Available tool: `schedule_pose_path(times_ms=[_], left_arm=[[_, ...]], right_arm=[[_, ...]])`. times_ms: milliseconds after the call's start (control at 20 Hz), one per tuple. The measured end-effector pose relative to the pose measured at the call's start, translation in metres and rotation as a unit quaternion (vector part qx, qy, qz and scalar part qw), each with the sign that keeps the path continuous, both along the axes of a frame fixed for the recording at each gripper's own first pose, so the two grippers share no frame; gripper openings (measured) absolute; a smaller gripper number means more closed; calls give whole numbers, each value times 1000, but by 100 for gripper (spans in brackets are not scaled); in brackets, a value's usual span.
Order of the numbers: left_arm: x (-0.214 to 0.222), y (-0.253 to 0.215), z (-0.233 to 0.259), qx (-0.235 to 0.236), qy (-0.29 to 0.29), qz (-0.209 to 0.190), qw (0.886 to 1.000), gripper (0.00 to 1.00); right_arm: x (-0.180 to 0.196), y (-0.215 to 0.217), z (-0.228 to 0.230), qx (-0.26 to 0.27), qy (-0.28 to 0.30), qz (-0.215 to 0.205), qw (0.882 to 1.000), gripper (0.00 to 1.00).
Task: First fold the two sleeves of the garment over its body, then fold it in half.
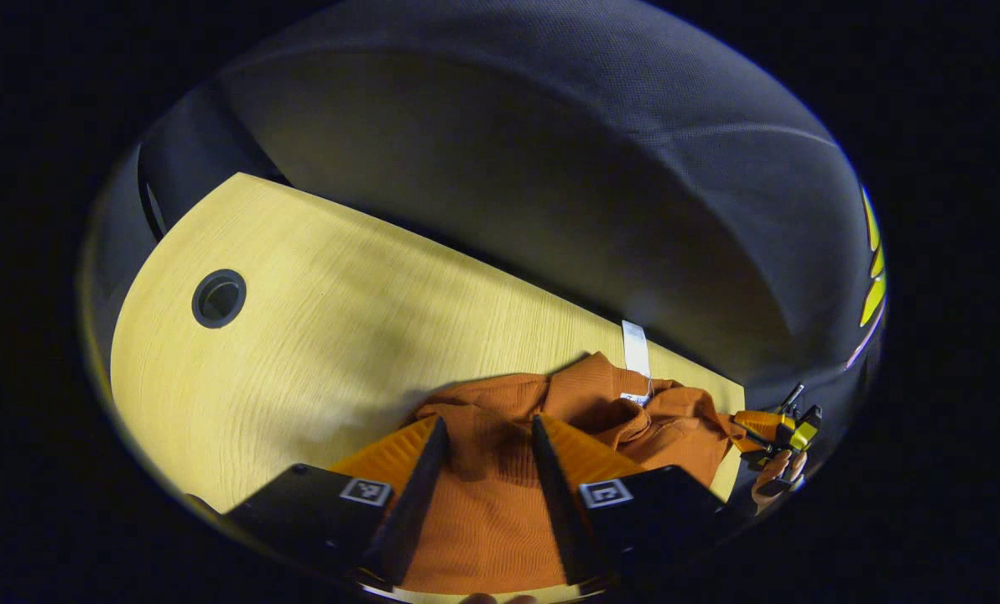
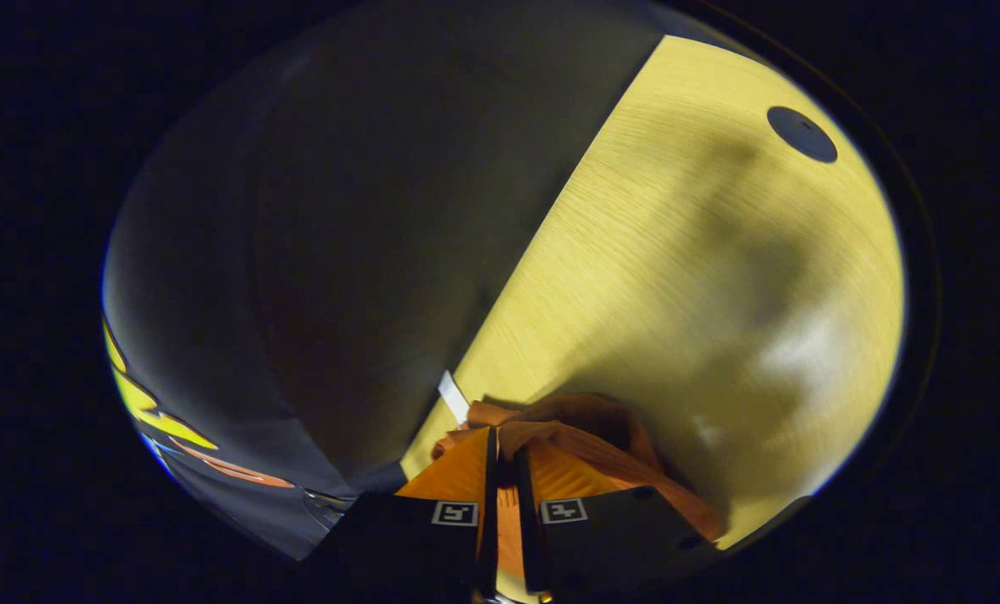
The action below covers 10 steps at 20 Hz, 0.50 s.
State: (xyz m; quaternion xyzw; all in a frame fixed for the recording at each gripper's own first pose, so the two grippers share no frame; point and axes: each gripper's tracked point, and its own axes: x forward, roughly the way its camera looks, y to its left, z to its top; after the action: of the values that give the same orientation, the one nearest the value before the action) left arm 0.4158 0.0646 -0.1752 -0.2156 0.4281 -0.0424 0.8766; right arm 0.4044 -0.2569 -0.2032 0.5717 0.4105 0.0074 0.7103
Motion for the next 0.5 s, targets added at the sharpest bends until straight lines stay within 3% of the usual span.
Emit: schedule_pose_path(times_ms=[50, 150, 200, 250, 350, 400, 450, 500], left_arm=[[1, -1, -1, 1, -1, 2, 1000, 86], [4, -5, 4, -16, -10, 18, 1000, 94], [5, -9, 6, -32, -13, 28, 999, 88], [6, -14, 6, -54, -11, 36, 998, 90], [5, -24, 6, -108, -1, 49, 993, 95], [3, -28, 8, -137, 3, 59, 989, 96], [4, -31, 14, -168, -3, 75, 983, 96], [9, -31, 25, -204, -20, 94, 974, 96]], right_arm=[[-2, 4, -2, -6, 2, -2, 1000, 14], [0, 6, 0, -5, -7, 0, 1000, 17], [2, 13, 6, 5, -12, 4, 1000, 12], [2, 15, 10, 9, -15, 5, 1000, 23], [3, 16, 12, 16, -21, -3, 1000, 27], [6, 16, 17, 28, -25, -9, 999, 19], [9, 15, 21, 45, -28, -18, 998, 33], [10, 12, 31, 64, -33, -24, 997, 37]])
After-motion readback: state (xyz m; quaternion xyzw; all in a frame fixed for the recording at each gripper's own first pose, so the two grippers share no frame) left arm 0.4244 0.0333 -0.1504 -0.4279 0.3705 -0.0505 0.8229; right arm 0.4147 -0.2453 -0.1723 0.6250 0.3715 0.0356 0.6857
